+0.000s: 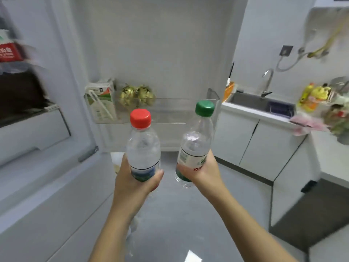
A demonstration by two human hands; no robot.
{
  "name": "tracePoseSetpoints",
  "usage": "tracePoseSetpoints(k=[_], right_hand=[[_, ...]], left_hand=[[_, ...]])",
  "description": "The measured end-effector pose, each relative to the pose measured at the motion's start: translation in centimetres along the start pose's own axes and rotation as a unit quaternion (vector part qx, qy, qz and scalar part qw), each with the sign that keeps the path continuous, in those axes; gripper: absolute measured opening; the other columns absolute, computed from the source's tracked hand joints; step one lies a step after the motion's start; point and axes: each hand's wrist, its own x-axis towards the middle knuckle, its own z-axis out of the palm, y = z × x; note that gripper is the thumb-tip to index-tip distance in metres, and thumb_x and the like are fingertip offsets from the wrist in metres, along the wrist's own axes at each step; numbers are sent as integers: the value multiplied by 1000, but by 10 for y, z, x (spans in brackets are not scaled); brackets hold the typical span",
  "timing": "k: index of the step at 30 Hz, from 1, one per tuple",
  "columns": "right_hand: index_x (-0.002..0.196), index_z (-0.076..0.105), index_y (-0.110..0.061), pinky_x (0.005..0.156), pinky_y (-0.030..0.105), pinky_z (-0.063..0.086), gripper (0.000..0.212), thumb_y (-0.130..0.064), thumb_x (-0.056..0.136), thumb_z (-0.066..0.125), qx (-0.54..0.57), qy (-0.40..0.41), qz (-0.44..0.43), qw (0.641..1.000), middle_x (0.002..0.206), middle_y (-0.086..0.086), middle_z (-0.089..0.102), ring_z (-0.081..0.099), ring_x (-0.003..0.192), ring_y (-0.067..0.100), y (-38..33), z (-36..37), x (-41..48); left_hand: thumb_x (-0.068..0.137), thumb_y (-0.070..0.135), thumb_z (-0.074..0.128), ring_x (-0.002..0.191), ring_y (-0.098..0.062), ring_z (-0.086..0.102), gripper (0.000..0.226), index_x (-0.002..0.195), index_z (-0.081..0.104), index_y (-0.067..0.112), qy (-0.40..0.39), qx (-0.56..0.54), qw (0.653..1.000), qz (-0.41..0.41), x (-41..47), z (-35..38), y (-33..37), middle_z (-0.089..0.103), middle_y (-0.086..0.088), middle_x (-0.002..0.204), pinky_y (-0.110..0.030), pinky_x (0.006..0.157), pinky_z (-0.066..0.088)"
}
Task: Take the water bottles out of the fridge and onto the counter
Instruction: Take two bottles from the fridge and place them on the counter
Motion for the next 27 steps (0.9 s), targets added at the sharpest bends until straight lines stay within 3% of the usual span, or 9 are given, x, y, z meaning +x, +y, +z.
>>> tracePoseSetpoints(k=[3, 6, 11, 17, 22, 25, 27], right_hand=[[102, 54, -21, 57, 14, 48, 44, -12, 67, 79, -9, 32, 16, 999, 74, -12, 64, 58, 64, 0, 7, -52, -21], [106, 55, -27, 63, 13, 50, 47, -11, 71, 81, -18, 64, 26, 997, 86, -12, 69, 65, 74, -1, 14, -99, -40], [103, 55, -45, 68, 15, 53, 51, -19, 69, 81, -31, 116, 39, 992, 95, -14, 71, 68, 85, 4, 18, -162, -59], [109, 55, -31, 66, 16, 52, 50, -16, 69, 81, -42, 194, 40, 979, 91, -11, 70, 67, 81, 6, 27, -227, -64], [112, 56, -28, 68, 14, 53, 52, -10, 70, 81, -65, 248, 44, 965, 94, -12, 70, 68, 85, 8, 43, -281, -54], [111, 55, -29, 70, 18, 55, 53, -14, 67, 81, -75, 278, 48, 956, 96, -8, 70, 68, 86, 9, 53, -316, -36], [112, 54, -30, 73, 23, 58, 55, -19, 64, 79, -82, 298, 57, 949, 96, -5, 70, 69, 87, 12, 60, -339, -19]], left_hand=[[65, 18, 89, 88, 13, 62, 66, 116, 55, 41, -18, 5, 1000, 25, -21, 41, 6, 66, 31, 98, 1, 63, 43], [66, 12, 87, 82, 13, 63, 64, 102, 52, 52, -38, 13, 998, 42, -34, 79, 14, 66, 32, 89, 1, 60, 43], [64, 11, 87, 86, 7, 63, 56, 108, 56, 27, -86, 9, 994, 72, -43, 139, 27, 66, 28, 90, -1, 63, 44], [64, 10, 88, 85, 14, 61, 60, 101, 52, 41, -161, -19, 985, 64, -37, 217, 35, 64, 36, 91, 0, 64, 43], [64, 21, 90, 85, 16, 59, 66, 92, 49, 65, -229, -39, 971, 56, -23, 286, 34, 62, 37, 92, -5, 59, 47], [55, 37, 85, 84, 14, 61, 60, 93, 48, 64, -259, -65, 963, 30, -5, 335, 30, 63, 37, 92, -12, 61, 46], [57, 34, 86, 84, 14, 61, 59, 92, 48, 63, -281, -76, 956, 27, 11, 369, 28, 64, 36, 91, -10, 60, 46]])
